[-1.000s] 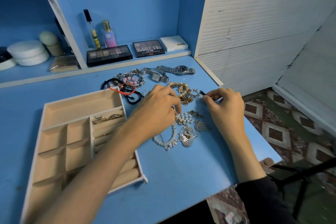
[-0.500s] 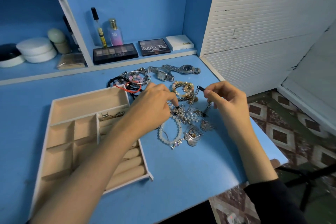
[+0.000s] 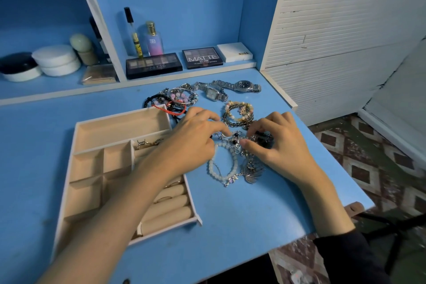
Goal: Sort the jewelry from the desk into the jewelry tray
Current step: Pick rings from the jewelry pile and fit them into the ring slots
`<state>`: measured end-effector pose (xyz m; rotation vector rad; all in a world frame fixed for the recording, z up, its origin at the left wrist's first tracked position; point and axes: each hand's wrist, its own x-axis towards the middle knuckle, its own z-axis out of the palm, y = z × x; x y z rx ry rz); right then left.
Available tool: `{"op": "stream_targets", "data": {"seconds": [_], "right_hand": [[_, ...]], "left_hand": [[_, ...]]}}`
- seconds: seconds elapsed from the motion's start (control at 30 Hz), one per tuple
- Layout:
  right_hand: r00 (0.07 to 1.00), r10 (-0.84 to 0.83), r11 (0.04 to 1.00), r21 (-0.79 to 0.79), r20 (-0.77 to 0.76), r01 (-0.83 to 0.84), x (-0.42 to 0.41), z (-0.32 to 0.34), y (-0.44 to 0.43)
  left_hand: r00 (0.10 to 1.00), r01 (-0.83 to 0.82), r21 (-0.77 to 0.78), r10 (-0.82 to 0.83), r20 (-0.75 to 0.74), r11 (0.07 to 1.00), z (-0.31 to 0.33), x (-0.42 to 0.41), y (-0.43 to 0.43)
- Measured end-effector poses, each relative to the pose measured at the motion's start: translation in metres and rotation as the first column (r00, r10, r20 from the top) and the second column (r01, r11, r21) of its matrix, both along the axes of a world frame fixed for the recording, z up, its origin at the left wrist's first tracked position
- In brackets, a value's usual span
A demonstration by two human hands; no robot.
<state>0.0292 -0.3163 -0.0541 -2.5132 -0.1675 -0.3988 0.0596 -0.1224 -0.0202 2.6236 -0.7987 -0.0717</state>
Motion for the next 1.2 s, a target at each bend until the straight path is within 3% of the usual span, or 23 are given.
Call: {"op": "stream_targets", "data": {"seconds": [0.1,0.27,0.5,0.6,0.87,0.93,1.03,1.2], "right_hand": [[1.0,0.002,0.999,-0.044,-0.018,-0.003,0.0,0.0,0.0],[1.0,0.002,0.998,0.066,0.0,-0.002,0.003,0.001,-0.001],[0.976,-0.158,0.894,0.441,0.152,0.077,0.001,0.007,-0.001],[0.977,-0.148,0.871,0.487,0.151,0.057,0.001,0.009,0.001],[0.999,-0.027,0.931,0.366,0.041,0.01,0.001,0.004,0.003],[0.997,-0.007,0.953,0.302,0.077,-0.017,0.001,0.003,0.004],[0.992,0.029,0.98,0.192,0.125,-0.053,0.001,0.003,0.005],[0.985,0.157,0.984,0.074,0.071,-0.162,0.0,0.0,0.008]], "left_hand": [[1.0,-0.009,-0.015,0.009,0.009,1.0,0.001,-0.002,0.004],[1.0,-0.018,-0.052,0.019,0.021,0.998,0.003,-0.004,0.008],[1.0,0.008,-0.084,-0.006,0.029,0.996,0.003,-0.01,0.012],[0.999,0.039,-0.05,-0.038,0.01,0.998,0.002,-0.015,0.013],[0.992,0.123,0.151,-0.116,-0.052,0.981,0.002,-0.029,0.005],[0.987,0.149,0.16,-0.138,-0.078,0.976,0.0,-0.03,0.004],[0.997,0.081,0.098,-0.08,-0.021,0.992,0.0,-0.027,0.01],[0.995,-0.054,-0.042,0.057,0.079,0.998,0.004,-0.019,0.028]]}}
